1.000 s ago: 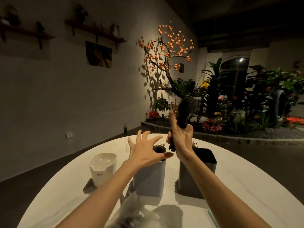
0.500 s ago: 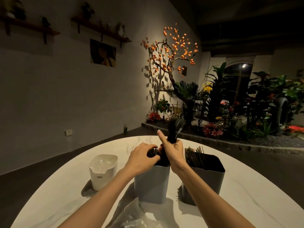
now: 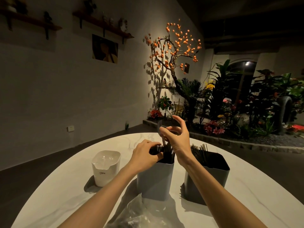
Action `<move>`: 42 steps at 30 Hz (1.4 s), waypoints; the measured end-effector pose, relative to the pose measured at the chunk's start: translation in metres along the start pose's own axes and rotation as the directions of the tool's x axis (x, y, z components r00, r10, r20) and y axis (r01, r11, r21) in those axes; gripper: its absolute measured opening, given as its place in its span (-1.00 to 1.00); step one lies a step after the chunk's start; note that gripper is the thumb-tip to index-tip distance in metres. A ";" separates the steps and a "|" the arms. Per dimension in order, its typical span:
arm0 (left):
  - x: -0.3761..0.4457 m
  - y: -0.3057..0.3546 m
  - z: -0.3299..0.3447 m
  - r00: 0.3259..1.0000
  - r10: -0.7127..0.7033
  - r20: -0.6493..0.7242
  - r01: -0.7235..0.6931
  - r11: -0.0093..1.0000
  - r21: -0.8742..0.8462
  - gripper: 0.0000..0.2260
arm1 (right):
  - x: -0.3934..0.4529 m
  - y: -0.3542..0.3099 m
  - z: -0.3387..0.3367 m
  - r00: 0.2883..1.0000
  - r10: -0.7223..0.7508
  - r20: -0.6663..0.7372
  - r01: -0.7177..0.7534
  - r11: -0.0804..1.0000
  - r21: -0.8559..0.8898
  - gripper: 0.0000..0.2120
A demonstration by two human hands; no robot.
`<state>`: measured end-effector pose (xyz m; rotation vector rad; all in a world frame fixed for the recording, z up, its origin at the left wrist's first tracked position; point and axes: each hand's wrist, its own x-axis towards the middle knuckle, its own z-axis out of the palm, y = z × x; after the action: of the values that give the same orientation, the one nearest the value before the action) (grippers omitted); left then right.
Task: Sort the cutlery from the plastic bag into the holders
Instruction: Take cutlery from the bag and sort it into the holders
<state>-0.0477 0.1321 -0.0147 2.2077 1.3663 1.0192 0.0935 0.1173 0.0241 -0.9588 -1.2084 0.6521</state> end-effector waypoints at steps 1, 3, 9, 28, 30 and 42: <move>0.000 0.000 0.000 1.000 0.002 -0.003 -0.002 1.000 0.000 -0.60 | 0.002 -0.003 -0.001 1.000 0.008 0.030 -0.008 1.000 -0.019 -0.35; 0.000 -0.001 0.001 1.000 -0.006 -0.005 0.006 1.000 0.000 -0.62 | 0.004 -0.007 0.000 0.995 0.023 0.099 -0.014 0.996 -0.083 -0.39; 0.001 0.001 0.001 0.999 -0.043 -0.002 0.043 0.999 -0.002 -0.69 | -0.001 -0.019 0.003 0.974 -0.146 0.174 0.175 0.971 -0.166 -0.53; 0.000 0.001 -0.008 0.997 -0.024 0.075 0.031 0.995 -0.099 -0.65 | -0.017 0.014 -0.009 0.832 0.141 0.537 0.494 0.252 -0.832 -0.71; 0.000 0.001 -0.014 0.987 -0.026 0.158 0.061 0.973 -0.222 -0.50 | -0.015 0.021 -0.012 0.841 0.093 0.533 0.505 0.221 -0.834 -0.61; -0.039 0.011 -0.041 0.994 -0.108 -0.004 0.106 0.979 -0.172 -0.32 | -0.023 -0.042 -0.014 0.870 0.075 0.487 0.381 0.527 -0.760 -0.48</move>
<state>-0.0814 0.0898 0.0055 1.9852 1.3340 1.0717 0.0981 0.0749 0.0489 -1.5179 -2.1338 0.0741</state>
